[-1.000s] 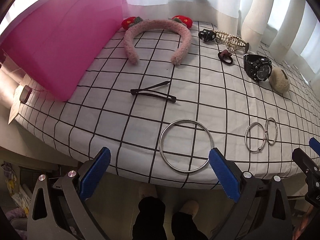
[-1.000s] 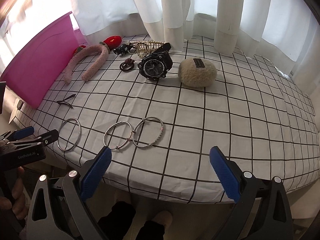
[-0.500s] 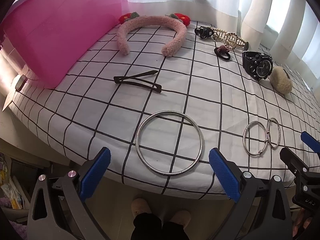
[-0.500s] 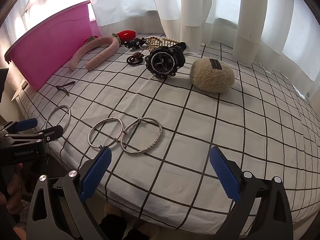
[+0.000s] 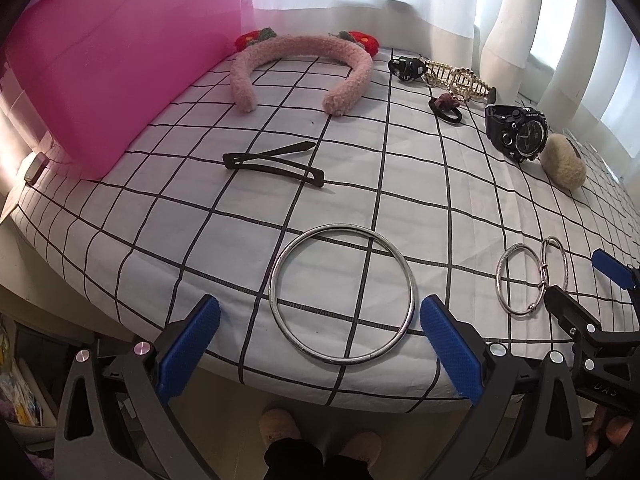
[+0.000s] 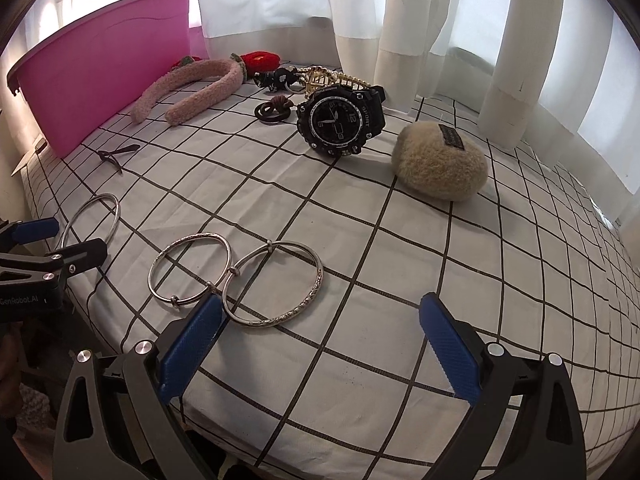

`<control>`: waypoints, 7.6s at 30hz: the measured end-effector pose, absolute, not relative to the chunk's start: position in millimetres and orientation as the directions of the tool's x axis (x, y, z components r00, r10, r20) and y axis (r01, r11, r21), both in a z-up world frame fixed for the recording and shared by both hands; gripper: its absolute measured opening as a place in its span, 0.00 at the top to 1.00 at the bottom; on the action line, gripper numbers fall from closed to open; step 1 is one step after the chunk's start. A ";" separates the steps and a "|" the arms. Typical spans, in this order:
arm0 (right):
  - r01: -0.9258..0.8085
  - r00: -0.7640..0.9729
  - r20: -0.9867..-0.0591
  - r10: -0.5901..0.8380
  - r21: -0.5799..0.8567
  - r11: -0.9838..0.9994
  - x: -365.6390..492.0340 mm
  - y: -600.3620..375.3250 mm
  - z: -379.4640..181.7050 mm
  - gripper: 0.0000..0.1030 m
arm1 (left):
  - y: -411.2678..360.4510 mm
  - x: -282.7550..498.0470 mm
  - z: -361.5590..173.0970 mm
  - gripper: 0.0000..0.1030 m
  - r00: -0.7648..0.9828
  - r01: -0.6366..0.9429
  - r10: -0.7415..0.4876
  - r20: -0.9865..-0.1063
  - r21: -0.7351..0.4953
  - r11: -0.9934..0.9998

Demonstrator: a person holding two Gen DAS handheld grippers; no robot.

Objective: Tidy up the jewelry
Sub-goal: 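Move the right tool toward the silver bangles on the cloth, then grasp the large silver ring with the left tool while the right tool grasps a bangle, then carry both held rings up over the pink tub, then open both tools to drop the rings into the pink tub, then withdraw both tools from the tub back over the table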

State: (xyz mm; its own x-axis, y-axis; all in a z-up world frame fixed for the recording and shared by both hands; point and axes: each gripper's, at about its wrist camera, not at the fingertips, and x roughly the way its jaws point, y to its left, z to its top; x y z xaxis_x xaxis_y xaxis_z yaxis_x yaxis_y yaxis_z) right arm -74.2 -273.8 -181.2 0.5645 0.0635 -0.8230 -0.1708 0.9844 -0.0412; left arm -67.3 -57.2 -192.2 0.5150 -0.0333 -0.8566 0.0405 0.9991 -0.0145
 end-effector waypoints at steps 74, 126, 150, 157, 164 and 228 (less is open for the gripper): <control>-0.322 0.675 -0.692 0.256 0.036 0.946 -41.4 -249.7 -95.7 0.50 | -70.3 -62.2 -93.2 0.32 0.680 0.075 -0.077 -0.729 -0.035 0.997; -0.615 0.447 -0.795 0.411 0.061 0.786 225.5 78.2 9.1 0.49 | 216.2 112.4 9.3 0.32 0.641 -0.217 0.087 -0.763 -0.071 0.974; -0.568 0.440 -0.830 0.343 0.038 0.822 232.3 78.6 -6.6 0.48 | 232.7 117.6 -1.9 0.14 0.576 -0.262 0.101 -0.811 -0.066 0.963; -0.571 0.443 -0.825 0.351 0.043 0.820 227.8 79.4 -3.1 0.39 | 231.5 113.7 1.3 0.08 0.564 -0.272 0.113 -0.818 -0.054 0.961; -0.568 0.449 -0.821 0.354 0.044 0.822 224.5 78.4 0.2 0.32 | 232.0 110.2 5.1 0.08 0.559 -0.276 0.125 -0.820 -0.042 0.960; -0.205 0.608 -0.755 0.246 0.149 0.967 -30.4 -320.9 26.6 0.27 | -57.2 -38.5 31.4 0.06 0.609 -0.097 0.021 -0.793 -0.048 0.994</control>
